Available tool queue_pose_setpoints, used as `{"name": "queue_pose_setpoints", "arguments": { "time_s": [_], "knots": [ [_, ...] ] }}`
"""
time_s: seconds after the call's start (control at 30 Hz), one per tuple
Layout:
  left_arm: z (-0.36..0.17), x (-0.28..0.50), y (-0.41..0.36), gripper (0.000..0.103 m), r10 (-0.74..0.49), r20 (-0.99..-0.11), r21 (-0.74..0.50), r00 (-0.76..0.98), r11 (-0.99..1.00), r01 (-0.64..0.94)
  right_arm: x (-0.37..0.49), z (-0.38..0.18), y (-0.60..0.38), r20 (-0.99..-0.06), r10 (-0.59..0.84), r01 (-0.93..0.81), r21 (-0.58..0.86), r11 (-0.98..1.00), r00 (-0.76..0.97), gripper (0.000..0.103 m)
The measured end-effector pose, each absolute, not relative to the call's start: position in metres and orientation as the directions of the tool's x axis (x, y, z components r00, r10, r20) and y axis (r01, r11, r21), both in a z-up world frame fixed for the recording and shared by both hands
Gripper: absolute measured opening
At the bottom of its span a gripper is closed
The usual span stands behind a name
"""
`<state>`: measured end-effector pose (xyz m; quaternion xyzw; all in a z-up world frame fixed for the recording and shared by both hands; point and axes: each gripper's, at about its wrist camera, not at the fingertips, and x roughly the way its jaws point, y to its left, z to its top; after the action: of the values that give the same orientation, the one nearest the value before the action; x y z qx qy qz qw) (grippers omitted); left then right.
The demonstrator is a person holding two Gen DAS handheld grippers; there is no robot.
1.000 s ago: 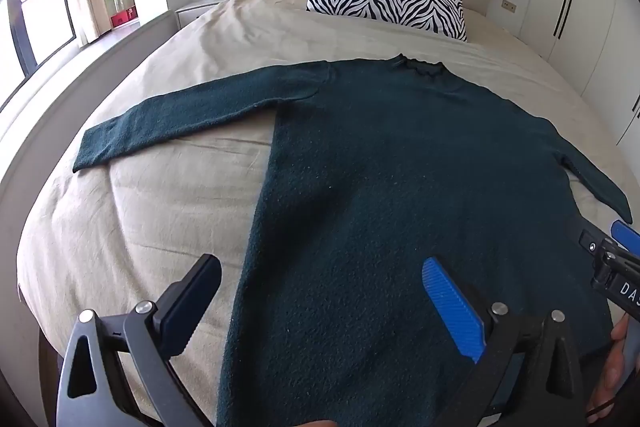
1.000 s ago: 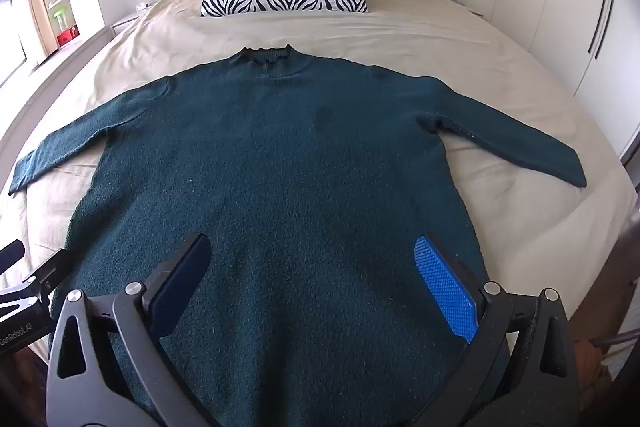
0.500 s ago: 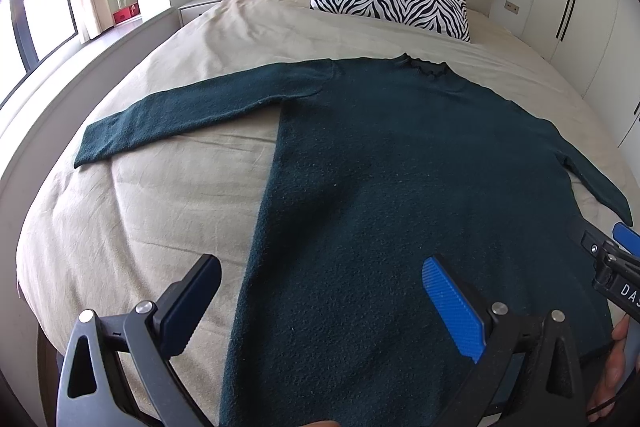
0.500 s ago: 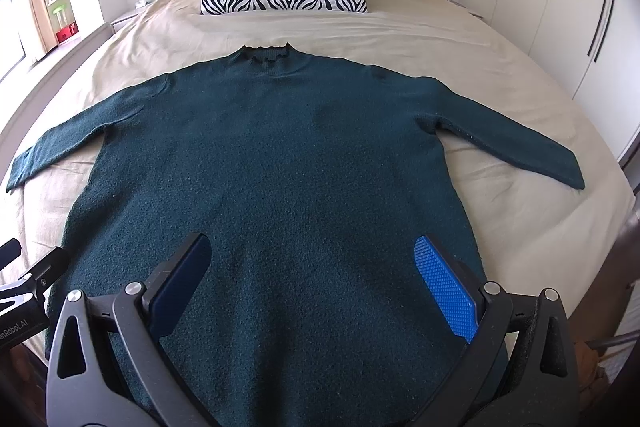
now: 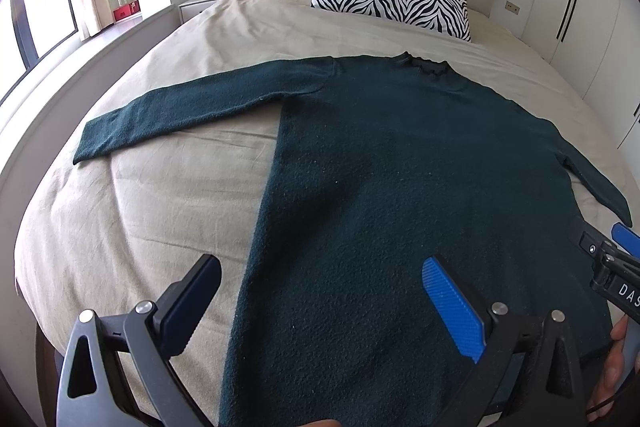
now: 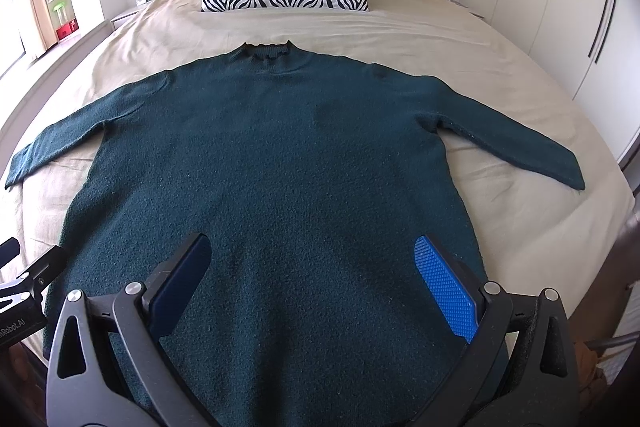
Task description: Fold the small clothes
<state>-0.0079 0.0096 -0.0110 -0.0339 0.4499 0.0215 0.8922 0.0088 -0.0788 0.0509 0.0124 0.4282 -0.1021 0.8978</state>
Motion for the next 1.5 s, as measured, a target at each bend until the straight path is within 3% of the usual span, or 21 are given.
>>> {"name": "queue_pose_setpoints", "arguments": {
  "time_s": [1.5],
  "knots": [
    [-0.021, -0.013, 0.015, 0.103, 0.004, -0.813, -0.051, 0.582, 0.996, -0.078, 0.009, 0.041, -0.078, -0.783, -0.167, 0.193, -0.060, 0.979, 0.599, 0.103]
  ]
}}
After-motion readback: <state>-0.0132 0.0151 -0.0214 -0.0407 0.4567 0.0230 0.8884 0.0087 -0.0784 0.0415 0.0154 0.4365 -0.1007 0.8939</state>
